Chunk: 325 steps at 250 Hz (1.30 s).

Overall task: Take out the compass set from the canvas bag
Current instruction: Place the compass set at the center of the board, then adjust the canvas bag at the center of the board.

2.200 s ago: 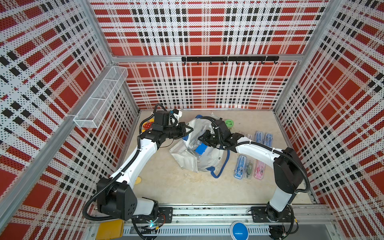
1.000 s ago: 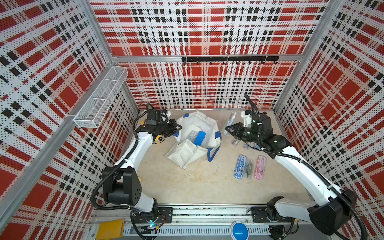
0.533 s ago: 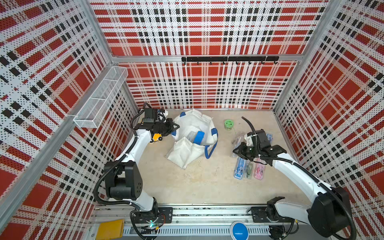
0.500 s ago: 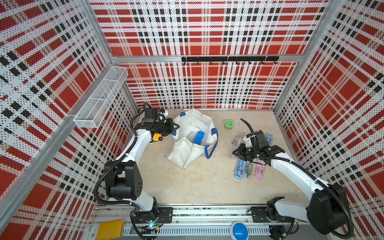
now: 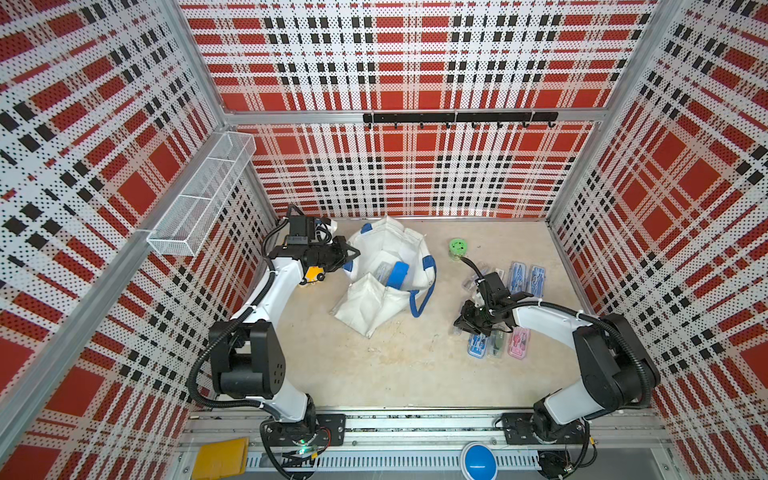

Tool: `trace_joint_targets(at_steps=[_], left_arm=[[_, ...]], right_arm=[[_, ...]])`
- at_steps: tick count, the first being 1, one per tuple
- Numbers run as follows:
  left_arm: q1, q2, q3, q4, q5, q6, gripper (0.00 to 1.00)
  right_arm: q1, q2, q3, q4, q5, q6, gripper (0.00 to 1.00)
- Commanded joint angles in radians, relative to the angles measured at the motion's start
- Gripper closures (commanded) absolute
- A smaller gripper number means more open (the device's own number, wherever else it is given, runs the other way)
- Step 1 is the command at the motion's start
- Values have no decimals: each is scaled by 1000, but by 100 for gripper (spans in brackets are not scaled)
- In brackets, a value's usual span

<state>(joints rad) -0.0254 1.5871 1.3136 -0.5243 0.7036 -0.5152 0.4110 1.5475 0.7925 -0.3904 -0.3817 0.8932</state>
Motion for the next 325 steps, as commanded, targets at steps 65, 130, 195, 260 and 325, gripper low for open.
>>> trace_joint_targets(at_steps=[65,130,195,260,325], left_arm=[[-30,-3,36,10,17,-1,100],[-55,-9,44,14,13,-11,100],[-83,-28,41,13,-1,-13,100],[-107,-43,36,8,-13,-14,100],[-109,-49,62,-68,-47,28,100]], right_arm=[[15,-86,-98,49,1,67,79],[16,-196,-66,-91,56,61,52],[28,-384,106,-354,197,-8,43],[109,-186,448,-332,178,-116,27],[110,244,993,-556,298,-340,24]])
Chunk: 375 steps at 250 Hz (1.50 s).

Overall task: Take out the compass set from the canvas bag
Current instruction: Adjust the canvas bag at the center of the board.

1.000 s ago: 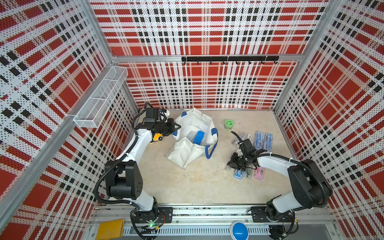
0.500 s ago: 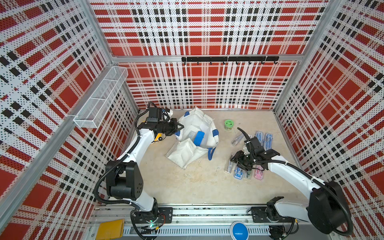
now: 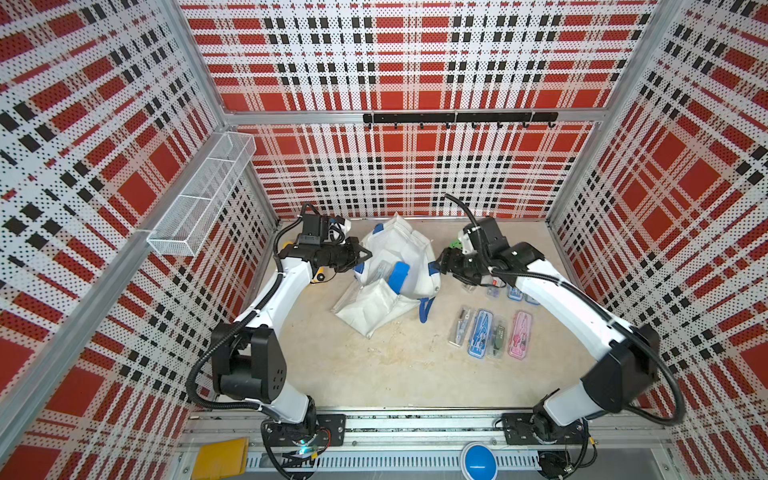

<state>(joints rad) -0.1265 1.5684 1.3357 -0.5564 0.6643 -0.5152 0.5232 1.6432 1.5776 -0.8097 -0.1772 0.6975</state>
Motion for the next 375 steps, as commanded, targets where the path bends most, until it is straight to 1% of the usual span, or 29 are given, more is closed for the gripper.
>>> trace_joint_targets(at_steps=[1,13,36,46,64,71,80,93,111,130,146,160,189,209,223,243,267,281,296,313,331,333,337,360,375], left_arm=[[-7,-31,40,-37,-9,28,100],[-5,-29,44,-45,-11,32,100],[-4,-29,48,-49,-10,36,100],[-3,-26,51,-52,-9,39,100],[-5,-22,56,-54,-9,40,100],[-6,-21,58,-56,-9,38,100],[-7,-20,60,-57,-11,39,100],[-6,-18,65,-62,-14,38,100],[-7,-19,81,-88,-44,40,86],[3,-30,120,-157,-131,37,74],[21,-60,166,-235,-226,17,68],[32,-96,204,-305,-305,-8,65],[37,-191,242,-433,-376,-49,63],[27,-284,211,-495,-374,-114,62],[7,-362,162,-520,-371,-180,60],[-49,-481,77,-544,-391,-286,57],[-128,-607,-44,-530,-434,-422,51],[-153,-652,-112,-502,-449,-474,50],[-159,-666,-166,-473,-456,-507,49],[-166,-651,-191,-424,-458,-531,48],[-169,-612,-171,-390,-482,-540,47],[-192,-607,-167,-386,-484,-539,47],[-203,-596,-157,-380,-488,-540,47],[-227,-524,-108,-362,-508,-530,46],[-246,-481,-86,-350,-512,-528,45]], right_arm=[[-2,155,217,-141,96,-148,24],[-3,229,316,-180,109,-182,24],[-7,337,456,-231,126,-213,24],[-13,374,499,-243,113,-214,24],[-27,423,544,-242,79,-204,29],[-30,435,550,-233,58,-198,33],[-35,446,555,-221,37,-187,40],[-36,454,551,-195,3,-174,55],[-35,449,525,-157,-36,-149,72],[-35,417,473,-121,-59,-109,87],[-30,377,420,-96,-62,-72,94],[-21,336,374,-76,-61,-49,98],[5,269,295,-47,-51,-9,100],[21,239,259,-41,-39,14,100],[31,219,237,-35,-23,25,100],[38,197,209,-27,-14,42,100],[38,176,170,9,-34,65,100],[38,170,150,19,-43,70,100],[41,165,138,26,-48,70,100],[41,157,129,20,-50,63,100],[41,145,120,15,-46,55,98],[41,144,119,15,-45,56,98],[40,141,119,15,-42,56,98],[41,132,105,24,-43,51,93],[41,133,99,30,-51,53,93]])
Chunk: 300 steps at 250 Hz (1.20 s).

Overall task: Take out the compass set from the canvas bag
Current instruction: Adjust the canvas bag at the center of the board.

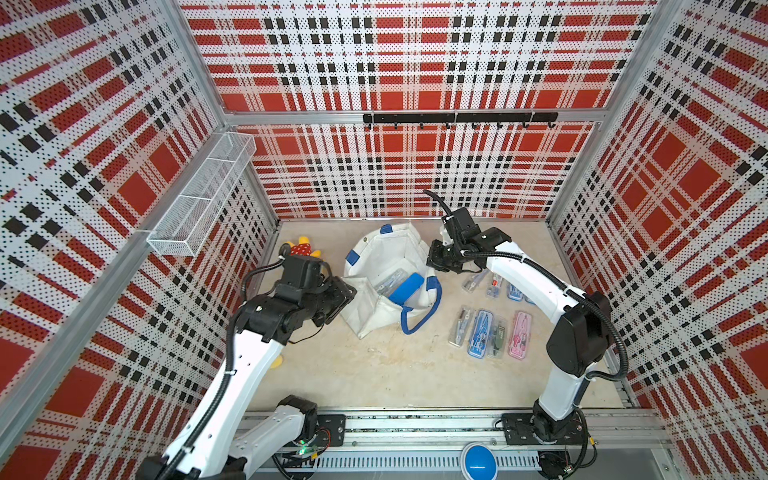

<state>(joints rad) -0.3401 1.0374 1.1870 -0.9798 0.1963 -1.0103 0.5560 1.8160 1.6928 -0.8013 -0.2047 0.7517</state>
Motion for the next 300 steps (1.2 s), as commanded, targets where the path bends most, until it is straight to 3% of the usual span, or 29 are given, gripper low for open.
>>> trace_joint_targets(at_steps=[1,15,20,28,48,199,222,279,300], left_arm=[[-34,52,64,74,-45,-33,45],[-53,84,78,82,-60,-35,43],[-59,92,82,84,-68,-36,35],[-69,103,86,86,-78,-37,31],[-74,123,79,92,-90,-43,29],[-36,267,4,193,-14,-61,30],[-30,243,-46,193,-4,-60,41],[-28,177,-82,214,35,-45,97],[-56,159,-48,217,41,-20,100]], right_arm=[[8,-39,-17,22,-24,-2,93],[8,-39,-25,27,-27,-1,93],[8,-40,-29,31,-28,1,92],[8,-42,-35,36,-29,3,93],[8,-49,-49,49,-30,6,93],[20,-85,-81,17,19,-56,93],[20,-94,-92,19,22,-61,93],[21,-132,-120,33,31,-64,91],[18,-138,-123,36,19,-61,86]])
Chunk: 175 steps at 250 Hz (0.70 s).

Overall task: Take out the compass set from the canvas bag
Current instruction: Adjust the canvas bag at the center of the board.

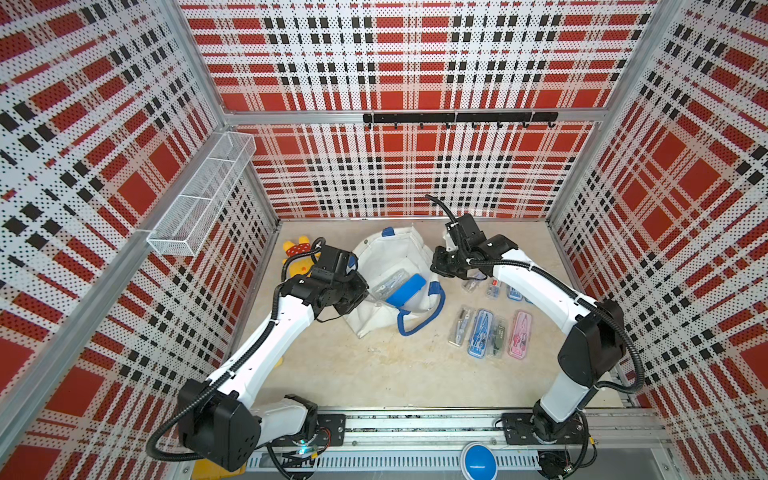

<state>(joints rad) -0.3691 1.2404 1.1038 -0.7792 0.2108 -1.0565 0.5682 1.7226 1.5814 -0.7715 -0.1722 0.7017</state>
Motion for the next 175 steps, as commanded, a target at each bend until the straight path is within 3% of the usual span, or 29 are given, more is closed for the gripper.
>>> trace_joint_targets(at_steps=[1,56,92,141,175], left_arm=[[-29,-45,37,17,28,28,100],[-173,-34,117,57,-37,191,100],[-322,-48,65,80,-158,269,100],[-497,-163,-103,155,-355,202,100],[-538,-205,-132,156,-440,185,100]], right_arm=[[5,-44,-10,6,-15,-11,86],[-20,-72,-60,72,-77,59,54],[-31,-107,-83,54,-73,67,41],[-75,-229,-174,0,-21,69,32],[-113,-282,-251,35,-74,61,44]])
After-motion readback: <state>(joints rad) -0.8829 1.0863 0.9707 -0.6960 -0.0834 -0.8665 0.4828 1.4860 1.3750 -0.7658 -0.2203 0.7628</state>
